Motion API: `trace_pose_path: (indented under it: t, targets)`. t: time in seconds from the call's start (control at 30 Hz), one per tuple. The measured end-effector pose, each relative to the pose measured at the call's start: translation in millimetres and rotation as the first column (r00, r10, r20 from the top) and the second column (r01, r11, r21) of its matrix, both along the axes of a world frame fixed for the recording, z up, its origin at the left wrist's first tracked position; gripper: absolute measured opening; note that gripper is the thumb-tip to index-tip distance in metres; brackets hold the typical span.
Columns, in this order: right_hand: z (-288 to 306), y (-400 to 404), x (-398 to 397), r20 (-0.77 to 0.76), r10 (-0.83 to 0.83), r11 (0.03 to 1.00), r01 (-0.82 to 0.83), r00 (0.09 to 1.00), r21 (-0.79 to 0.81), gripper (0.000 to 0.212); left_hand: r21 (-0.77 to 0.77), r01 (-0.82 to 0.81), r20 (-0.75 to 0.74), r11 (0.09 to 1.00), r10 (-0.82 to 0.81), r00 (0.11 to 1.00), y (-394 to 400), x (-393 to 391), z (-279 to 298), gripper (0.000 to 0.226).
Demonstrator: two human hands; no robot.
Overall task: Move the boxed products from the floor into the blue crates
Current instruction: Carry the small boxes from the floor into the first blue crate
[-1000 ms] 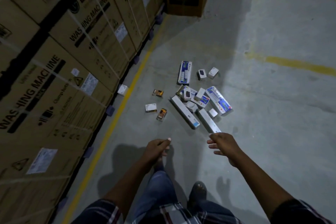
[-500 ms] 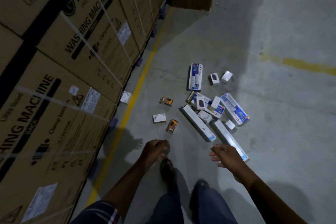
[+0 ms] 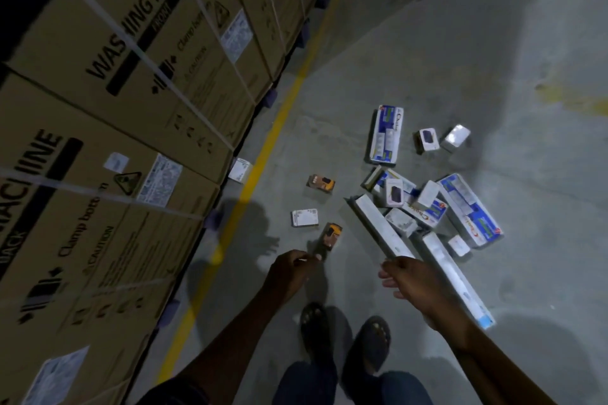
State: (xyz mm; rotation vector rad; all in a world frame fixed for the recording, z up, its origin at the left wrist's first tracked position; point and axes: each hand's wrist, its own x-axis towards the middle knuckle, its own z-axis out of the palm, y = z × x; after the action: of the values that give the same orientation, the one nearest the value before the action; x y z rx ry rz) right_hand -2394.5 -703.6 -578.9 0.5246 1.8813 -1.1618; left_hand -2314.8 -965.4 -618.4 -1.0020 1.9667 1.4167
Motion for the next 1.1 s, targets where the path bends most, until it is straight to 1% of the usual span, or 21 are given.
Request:
trace_pose_path:
  t: [0.07, 0.1, 0.17, 0.2, 0.23, 0.4, 0.5, 0.57, 0.83, 0.9, 0.93, 1.0, 1.07, 1.1]
  targets:
    - [-29.0, -7.0, -7.8, 0.009, -0.022, 1.0, 0.022, 1.0, -0.018, 0.014, -0.074, 0.038, 0.01, 0.997, -0.038, 0.999, -3.7, -6.8, -31.6, 0.065]
    - [-43.4, -11.2, -11.1, 0.011, -0.032, 0.999, 0.032, 0.999, -0.024, 0.014, -0.105, 0.04, 0.004, 0.994, -0.04, 0.999, -4.3, -11.6, -41.8, 0.06]
    - [-73.9, -18.9, -15.6, 0.004, -0.029, 0.999, 0.029, 1.0, -0.034, 0.015, -0.126, 0.013, -0.002, 0.992, -0.014, 1.0, -8.6, -19.5, -69.3, 0.042]
    - [-89.4, -22.5, -17.8, -0.004, -0.024, 0.999, 0.024, 1.0, -0.046, 0.014, -0.13, 0.005, 0.0, 0.992, -0.005, 1.0, -11.5, -24.3, -85.9, 0.037]
    - [-105.3, -26.2, -19.6, -0.013, -0.027, 0.998, 0.026, 1.0, -0.059, 0.013, -0.141, 0.002, 0.013, 0.99, 0.0, 1.0, -15.7, -27.9, -104.8, 0.037]
    - [-192.5, -42.6, -26.9, 0.002, -0.066, 0.993, 0.066, 0.998, -0.1, 0.012, -0.245, -0.059, 0.004, 0.968, 0.061, 0.998, -38.0, -42.6, -204.4, 0.055]
    - [-244.1, -54.1, -31.7, 0.024, -0.115, 0.987, 0.117, 0.993, -0.111, 0.01, -0.276, -0.092, 0.005, 0.957, 0.098, 0.995, -46.3, -55.5, -255.7, 0.065]
    - [-281.7, -61.3, -35.3, 0.046, -0.133, 0.982, 0.138, 0.99, -0.126, 0.01, -0.29, -0.097, -0.023, 0.952, 0.094, 0.995, -50.1, -65.5, -288.9, 0.068]
    - [-415.9, -84.2, -49.0, 0.071, -0.2, 0.965, 0.209, 0.977, -0.157, 0.011, -0.296, -0.035, -0.168, 0.955, -0.015, 0.986, -64.7, -94.3, -409.8, 0.052]
    - [-445.0, -88.6, -52.3, 0.081, -0.223, 0.957, 0.234, 0.971, -0.171, 0.011, -0.275, 0.008, -0.196, 0.961, -0.064, 0.979, -69.6, -100.6, -440.5, 0.054]
    - [-458.4, -90.5, -53.6, 0.092, -0.254, 0.948, 0.267, 0.963, -0.174, 0.013, -0.276, 0.035, -0.209, 0.961, -0.096, 0.973, -71.6, -101.9, -456.2, 0.06]
    - [-482.8, -94.9, -56.3, 0.106, -0.307, 0.931, 0.322, 0.946, -0.175, 0.014, -0.373, 0.081, -0.208, 0.924, -0.168, 0.963, -82.0, -102.8, -497.2, 0.075]
    - [-506.5, -97.2, -56.6, 0.098, -0.337, 0.923, 0.349, 0.936, -0.163, 0.013, -0.535, 0.188, -0.123, 0.824, -0.297, 0.947, -93.0, -107.1, -541.6, 0.088]
    - [-517.7, -97.5, -55.8, 0.085, -0.348, 0.921, 0.357, 0.934, -0.155, 0.013, -0.599, 0.279, -0.053, 0.75, -0.385, 0.922, -91.7, -112.0, -545.1, 0.092]
